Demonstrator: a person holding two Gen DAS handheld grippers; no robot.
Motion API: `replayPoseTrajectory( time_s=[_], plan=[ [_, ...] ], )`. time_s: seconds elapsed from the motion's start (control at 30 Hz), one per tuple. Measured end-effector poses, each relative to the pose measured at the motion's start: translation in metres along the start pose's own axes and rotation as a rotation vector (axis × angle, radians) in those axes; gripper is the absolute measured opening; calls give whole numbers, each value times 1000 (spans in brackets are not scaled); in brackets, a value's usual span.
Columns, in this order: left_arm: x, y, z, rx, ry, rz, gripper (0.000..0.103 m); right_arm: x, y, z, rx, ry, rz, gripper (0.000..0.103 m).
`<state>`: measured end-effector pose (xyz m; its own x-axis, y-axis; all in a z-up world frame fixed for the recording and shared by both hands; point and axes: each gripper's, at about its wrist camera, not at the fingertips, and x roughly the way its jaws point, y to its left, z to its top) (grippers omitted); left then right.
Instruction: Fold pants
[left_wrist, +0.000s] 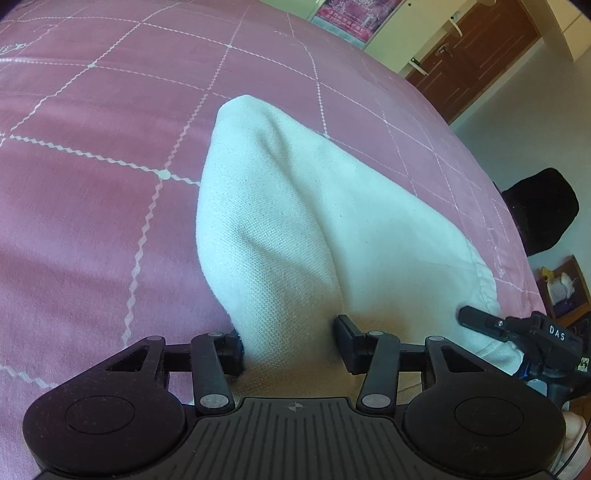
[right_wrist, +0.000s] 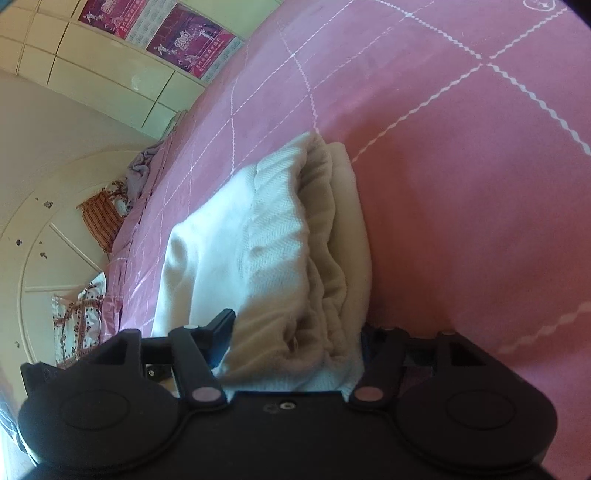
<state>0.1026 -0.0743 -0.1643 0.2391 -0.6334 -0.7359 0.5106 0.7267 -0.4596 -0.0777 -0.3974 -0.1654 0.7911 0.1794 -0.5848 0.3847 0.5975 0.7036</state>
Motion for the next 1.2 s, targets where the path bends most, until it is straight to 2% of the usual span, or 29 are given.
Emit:
replayPoseTrajectory(
  time_s=[0.07, 0.13, 0.2, 0.23, 0.27, 0.33, 0.4, 0.5, 0.63, 0.8, 0.97, 1.1, 1.2],
  plan=[
    [0, -8, -1, 44, -12, 28, 50, 4, 2, 1, 0, -7, 20, 83],
    [-1, -17, -5, 100, -33, 64, 50, 6, 11, -1, -43, 7, 0, 84],
    [-4, -22, -8, 127, -50, 85, 50, 6, 21, -4, -113, 23, -59, 70],
    [-5, -24, -9, 133, -55, 95, 50, 4, 22, -4, -124, 24, -90, 57],
    [-7, -27, -10, 147, -64, 106, 48, 0, 17, -3, -98, 28, -82, 53],
    [-11, -37, -13, 201, -89, 144, 44, -5, 13, -4, -57, 34, -61, 49],
    [-17, -44, -15, 239, -112, 167, 42, -7, 21, -6, -83, 30, -73, 47],
    [-27, -48, -15, 246, -144, 165, 40, -15, 30, -8, -90, 6, -43, 44],
    [-52, -61, -8, 256, -230, 137, 38, -28, 48, -3, -122, -26, 12, 41],
    [-78, -69, 34, 203, -316, 91, 37, -44, 83, 19, -173, -96, 96, 40],
    [-76, -67, 89, 165, -377, 78, 37, -44, 116, 68, -222, -162, 174, 40],
    [-49, -65, 135, 144, -415, 104, 37, -24, 132, 113, -266, -191, 190, 40],
    [-16, -54, 158, 103, -395, 129, 37, 2, 140, 140, -294, -199, 178, 40]
  ],
)
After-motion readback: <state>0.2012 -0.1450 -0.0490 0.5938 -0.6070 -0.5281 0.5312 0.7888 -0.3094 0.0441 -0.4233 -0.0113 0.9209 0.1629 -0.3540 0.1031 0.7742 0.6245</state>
